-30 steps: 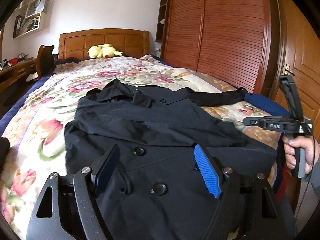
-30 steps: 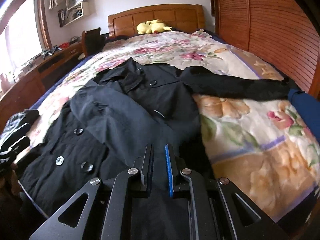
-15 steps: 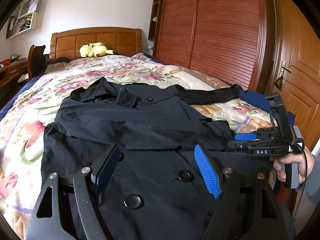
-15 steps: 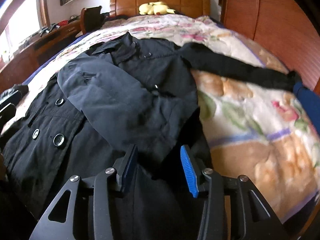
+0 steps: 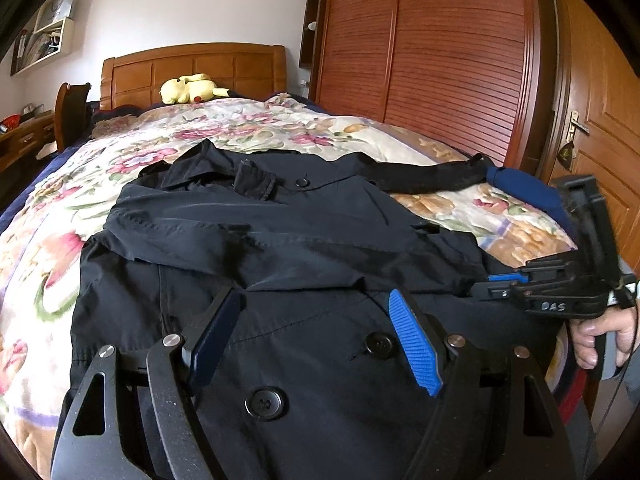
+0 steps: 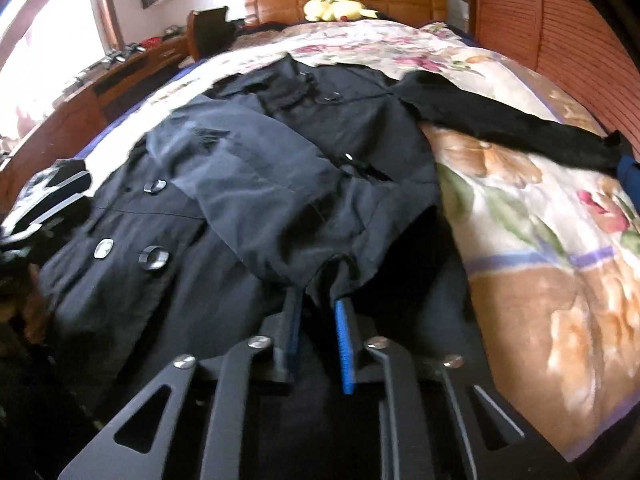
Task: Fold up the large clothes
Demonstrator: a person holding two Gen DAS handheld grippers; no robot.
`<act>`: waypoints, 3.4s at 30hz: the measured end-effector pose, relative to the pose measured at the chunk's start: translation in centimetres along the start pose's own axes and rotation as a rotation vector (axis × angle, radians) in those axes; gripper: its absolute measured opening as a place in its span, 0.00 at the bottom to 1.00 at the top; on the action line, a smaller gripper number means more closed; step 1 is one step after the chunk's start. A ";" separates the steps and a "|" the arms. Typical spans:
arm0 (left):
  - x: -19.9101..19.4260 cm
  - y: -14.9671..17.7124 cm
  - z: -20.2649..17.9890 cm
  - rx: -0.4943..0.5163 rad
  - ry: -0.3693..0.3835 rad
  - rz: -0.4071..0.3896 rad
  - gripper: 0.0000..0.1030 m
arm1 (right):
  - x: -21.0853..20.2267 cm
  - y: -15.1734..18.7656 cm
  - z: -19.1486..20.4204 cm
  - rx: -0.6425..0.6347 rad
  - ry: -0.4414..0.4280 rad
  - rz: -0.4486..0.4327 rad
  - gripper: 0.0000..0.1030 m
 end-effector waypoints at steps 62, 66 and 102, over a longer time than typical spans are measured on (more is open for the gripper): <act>2.3 1.2 0.5 -0.017 -0.024 0.083 0.76 | 7.7 -11.5 -24.6 0.152 0.379 0.003 0.47; 2.3 1.2 0.5 -0.017 -0.023 0.084 0.76 | 9.5 -11.7 -26.7 0.273 0.343 -0.008 0.47; 2.3 1.4 0.6 -0.022 -0.017 0.084 0.76 | 3.4 -19.6 -17.5 0.119 0.254 -0.223 0.05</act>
Point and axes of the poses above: each gripper's, at about its wrist camera, not at the fingertips, and x roughly the way its jaws point, z to its left, y to its underside, the point moved 6 cm from there along x, roughly the way its jaws point, and after that the axes turned 2 degrees about -x, right-handed, at the moved point
